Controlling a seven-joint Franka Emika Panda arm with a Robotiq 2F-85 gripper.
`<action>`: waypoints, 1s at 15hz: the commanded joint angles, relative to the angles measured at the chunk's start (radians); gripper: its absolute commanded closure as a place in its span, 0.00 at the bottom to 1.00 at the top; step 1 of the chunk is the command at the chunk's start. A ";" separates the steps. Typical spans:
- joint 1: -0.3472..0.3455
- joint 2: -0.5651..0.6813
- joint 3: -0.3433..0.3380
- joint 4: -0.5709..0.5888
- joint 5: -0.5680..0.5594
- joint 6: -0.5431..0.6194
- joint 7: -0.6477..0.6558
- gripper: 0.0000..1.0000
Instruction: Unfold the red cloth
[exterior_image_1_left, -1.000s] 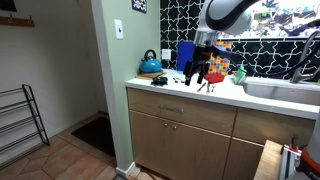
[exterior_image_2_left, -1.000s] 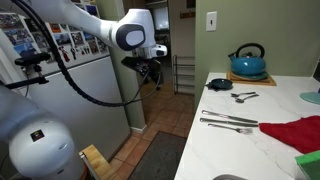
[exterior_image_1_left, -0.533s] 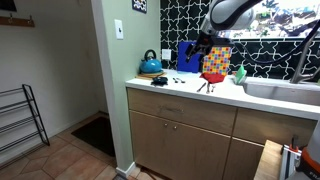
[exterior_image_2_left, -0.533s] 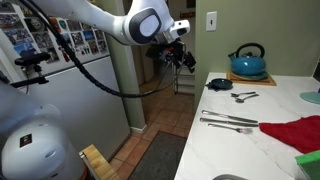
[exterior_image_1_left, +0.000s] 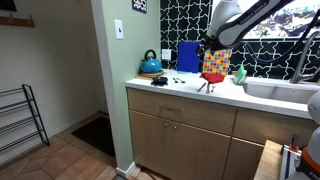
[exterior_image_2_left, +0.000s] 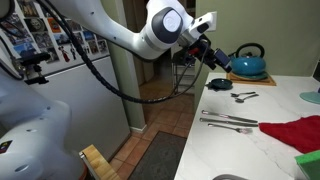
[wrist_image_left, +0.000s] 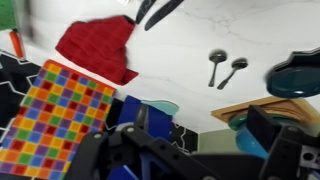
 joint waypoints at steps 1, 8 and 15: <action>-0.126 0.047 0.066 0.064 -0.161 -0.079 0.239 0.00; -0.011 0.065 -0.047 0.092 -0.270 -0.196 0.413 0.00; 0.076 0.228 -0.108 0.233 -0.263 -0.304 0.400 0.00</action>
